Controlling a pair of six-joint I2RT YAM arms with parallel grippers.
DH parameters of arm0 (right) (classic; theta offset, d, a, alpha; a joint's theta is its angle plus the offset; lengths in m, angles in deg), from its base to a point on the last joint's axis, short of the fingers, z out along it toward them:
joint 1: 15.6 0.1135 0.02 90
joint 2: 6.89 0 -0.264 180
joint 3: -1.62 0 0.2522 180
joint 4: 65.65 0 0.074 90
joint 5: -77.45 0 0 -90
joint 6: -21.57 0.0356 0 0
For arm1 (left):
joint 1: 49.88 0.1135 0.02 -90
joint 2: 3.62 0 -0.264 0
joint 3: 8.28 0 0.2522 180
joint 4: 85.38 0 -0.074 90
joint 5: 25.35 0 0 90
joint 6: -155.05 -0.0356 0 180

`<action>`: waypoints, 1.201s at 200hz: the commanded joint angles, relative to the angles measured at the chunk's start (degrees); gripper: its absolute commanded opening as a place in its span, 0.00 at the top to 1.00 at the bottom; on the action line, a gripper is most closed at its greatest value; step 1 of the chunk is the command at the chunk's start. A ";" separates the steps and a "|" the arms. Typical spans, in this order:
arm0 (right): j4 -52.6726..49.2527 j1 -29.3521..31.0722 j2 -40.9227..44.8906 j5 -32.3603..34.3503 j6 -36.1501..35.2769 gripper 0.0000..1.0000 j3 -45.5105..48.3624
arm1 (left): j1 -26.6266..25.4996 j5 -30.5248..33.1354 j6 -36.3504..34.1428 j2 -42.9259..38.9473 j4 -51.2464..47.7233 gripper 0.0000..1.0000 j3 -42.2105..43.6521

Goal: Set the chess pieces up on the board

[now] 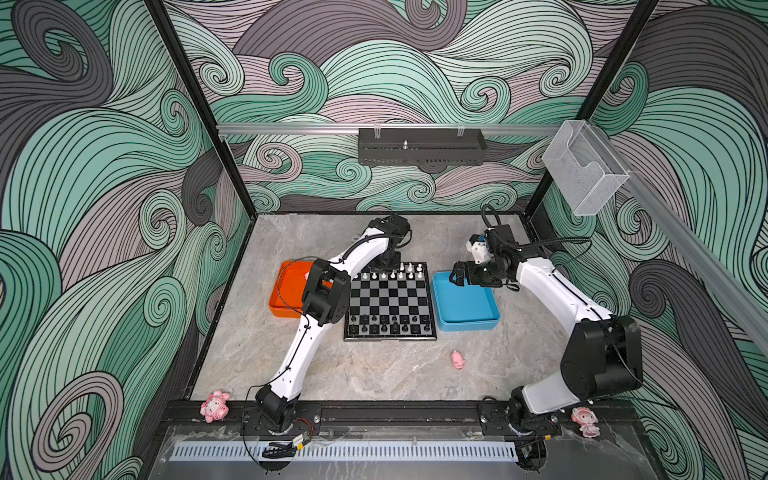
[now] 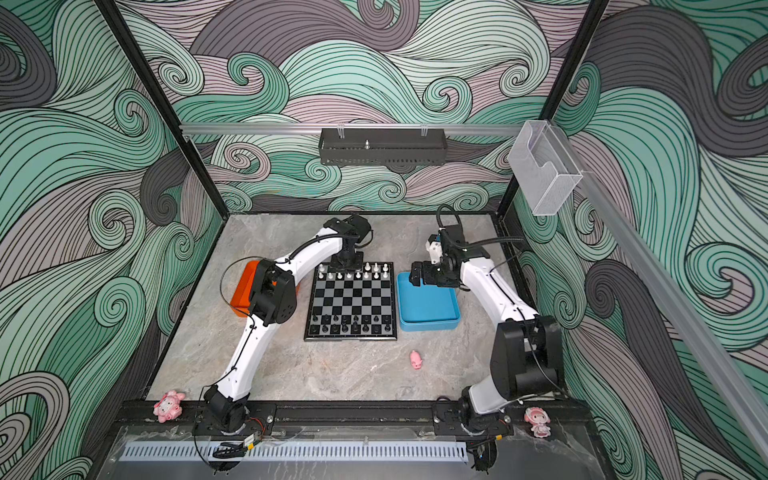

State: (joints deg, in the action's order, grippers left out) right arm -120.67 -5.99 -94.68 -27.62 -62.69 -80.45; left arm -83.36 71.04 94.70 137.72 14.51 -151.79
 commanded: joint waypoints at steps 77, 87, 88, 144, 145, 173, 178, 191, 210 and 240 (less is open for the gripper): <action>0.08 -0.38 -0.17 -0.66 -0.56 0.01 0.53 | -0.19 0.50 1.11 -1.26 -0.15 0.74 0.71; 0.08 -0.38 -0.16 -0.66 -0.53 0.01 0.47 | -0.19 0.57 1.13 -1.56 -0.11 0.72 0.72; 0.06 -0.38 -0.13 -0.66 -0.54 0.01 0.47 | -0.19 0.56 1.12 -1.62 -0.15 0.72 0.73; 0.06 -0.38 0.30 -0.62 -0.42 0.01 0.39 | -0.19 0.81 1.11 -5.10 -0.47 0.70 0.75; 0.05 -0.38 0.32 -0.64 -0.40 0.01 0.42 | -0.19 0.81 1.07 -5.19 -0.51 0.70 0.74; 0.03 -0.38 0.95 -0.71 -0.12 0.01 0.29 | -0.19 1.05 0.79 -7.90 -1.22 0.69 0.73; 0.06 -0.38 1.06 -0.60 -0.04 0.01 0.29 | -0.19 1.08 0.76 -8.44 -1.43 0.69 0.77; -0.10 -0.38 1.46 -0.57 0.06 0.01 0.12 | -0.19 1.33 0.59 -10.07 -1.81 0.69 0.97; -0.75 -0.38 1.74 -0.62 0.46 0.01 -0.32 | -0.19 2.47 0.41 -12.87 -2.64 0.67 1.97; -2.17 -0.31 2.15 1.80 1.99 0.01 -1.21 | -0.10 7.29 -0.02 -18.89 -3.08 0.58 6.39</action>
State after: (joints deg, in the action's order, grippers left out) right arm -120.80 -5.97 -94.26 -27.47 -61.95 -80.45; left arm -83.36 73.12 95.04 124.54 14.38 -147.97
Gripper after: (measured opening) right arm 0.994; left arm 0.387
